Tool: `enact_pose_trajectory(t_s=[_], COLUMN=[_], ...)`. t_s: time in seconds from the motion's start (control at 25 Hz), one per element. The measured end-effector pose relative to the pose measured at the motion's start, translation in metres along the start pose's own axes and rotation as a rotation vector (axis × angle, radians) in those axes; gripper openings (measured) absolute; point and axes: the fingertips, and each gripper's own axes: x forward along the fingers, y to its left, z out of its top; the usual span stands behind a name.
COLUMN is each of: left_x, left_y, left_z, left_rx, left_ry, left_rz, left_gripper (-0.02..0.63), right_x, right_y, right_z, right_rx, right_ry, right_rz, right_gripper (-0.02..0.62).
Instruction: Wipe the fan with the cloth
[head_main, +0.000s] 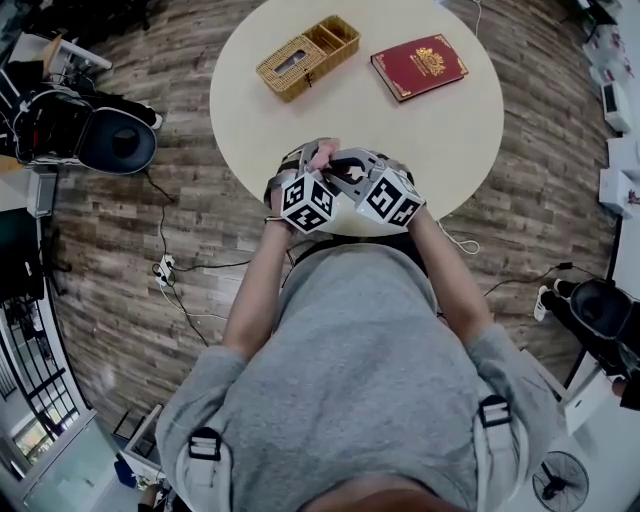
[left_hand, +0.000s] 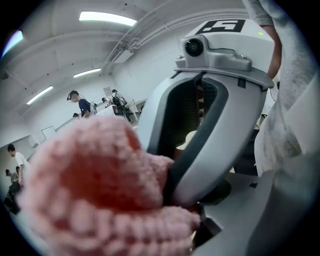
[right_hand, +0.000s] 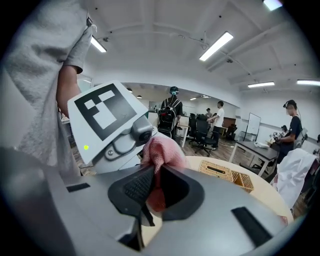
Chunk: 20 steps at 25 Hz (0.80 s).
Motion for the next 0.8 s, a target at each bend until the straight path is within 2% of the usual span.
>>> enact_pose_trajectory(t_s=[0.16, 0.36, 0.6, 0.8], left_x=[0.001, 0.002, 0.0, 0.002], left_y=[0.004, 0.01, 0.018, 0.019], left_z=[0.002, 0.008, 0.005, 0.007], left_rx=[0.004, -0.022, -0.107, -0.127], left_ry=[-0.005, -0.033, -0.072, -0.099], left_rz=[0.004, 0.002, -0.017, -0.033], left_gripper=[0.382, 0.383, 0.383, 0.383], right_x=[-0.005, -0.017, -0.033, -0.039], right_y=[0.001, -0.005, -0.011, -0.015], right_z=[-0.006, -0.012, -0.015, -0.018], right_rx=[0.039, 0.02, 0.133, 0.136], right_ry=[-0.006, 0.011, -0.063, -0.058], right_rz=[0.001, -0.039, -0.074, -0.098], right_gripper=[0.04, 0.041, 0.041, 0.041])
